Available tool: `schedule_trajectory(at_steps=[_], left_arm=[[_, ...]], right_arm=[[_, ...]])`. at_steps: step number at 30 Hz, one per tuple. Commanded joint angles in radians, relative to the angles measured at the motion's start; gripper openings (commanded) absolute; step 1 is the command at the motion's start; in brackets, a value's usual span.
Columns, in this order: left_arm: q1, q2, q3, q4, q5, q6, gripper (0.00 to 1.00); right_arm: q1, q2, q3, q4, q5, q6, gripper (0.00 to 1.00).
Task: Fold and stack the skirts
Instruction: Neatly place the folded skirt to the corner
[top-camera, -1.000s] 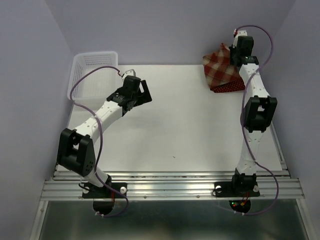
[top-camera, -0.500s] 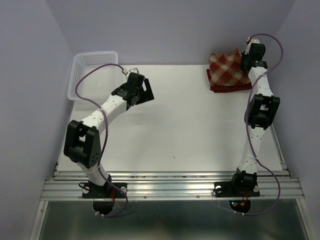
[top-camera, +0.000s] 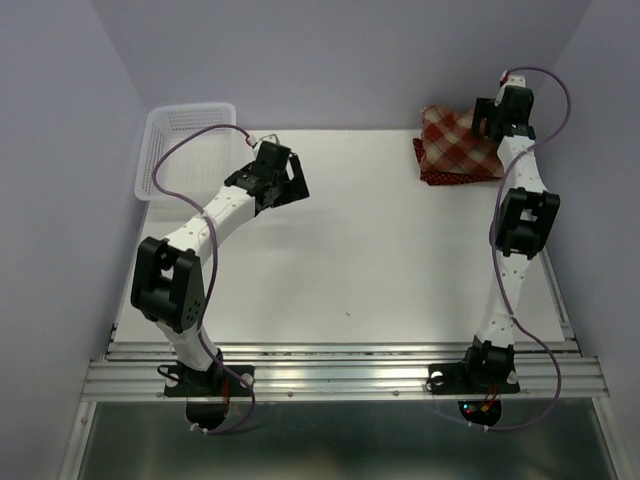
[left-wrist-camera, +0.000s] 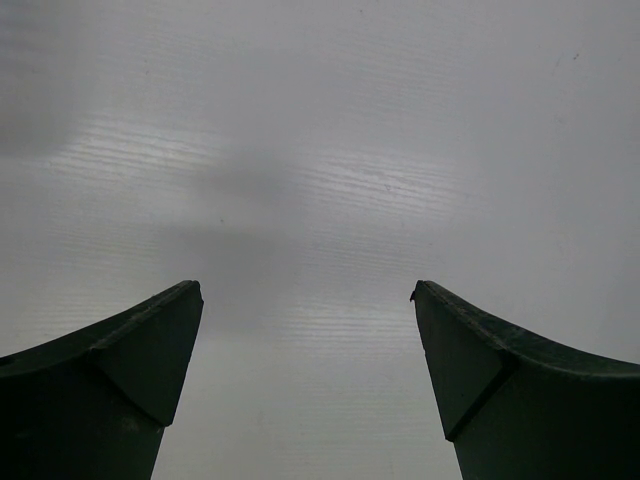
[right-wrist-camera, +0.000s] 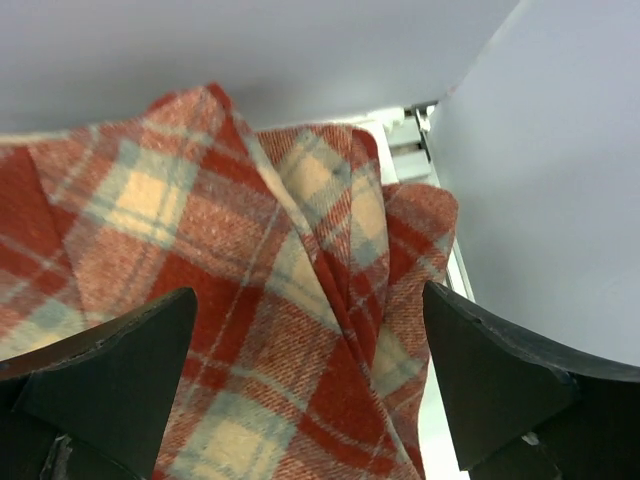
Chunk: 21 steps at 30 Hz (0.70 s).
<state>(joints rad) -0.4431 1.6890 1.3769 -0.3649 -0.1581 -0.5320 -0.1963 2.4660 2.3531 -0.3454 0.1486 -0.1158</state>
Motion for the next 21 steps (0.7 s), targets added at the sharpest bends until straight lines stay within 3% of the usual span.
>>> schedule_trajectory(at_steps=[1, 6, 10, 16, 21], left_arm=[[0.006, -0.06, 0.018, 0.014, -0.003, 0.007, 0.98], [0.006, -0.136, -0.045, 0.046, -0.014, 0.0, 0.99], [0.007, -0.219, -0.114, 0.095, -0.04, -0.005, 0.99], [0.015, -0.377, -0.232, 0.144, -0.11, -0.023, 0.99], [0.047, -0.529, -0.346, 0.188, -0.168, -0.029, 0.99]], right_arm=[[0.0, -0.166, -0.031, 0.088, -0.007, 0.068, 1.0], [0.0, -0.337, -0.188, 0.082, -0.131, 0.191, 1.0], [0.0, -0.482, -0.417, 0.079, -0.248, 0.309, 1.0], [0.0, -0.753, -0.756, 0.101, -0.183, 0.465, 1.0], [0.0, -0.969, -1.136, 0.196, -0.083, 0.544, 1.0]])
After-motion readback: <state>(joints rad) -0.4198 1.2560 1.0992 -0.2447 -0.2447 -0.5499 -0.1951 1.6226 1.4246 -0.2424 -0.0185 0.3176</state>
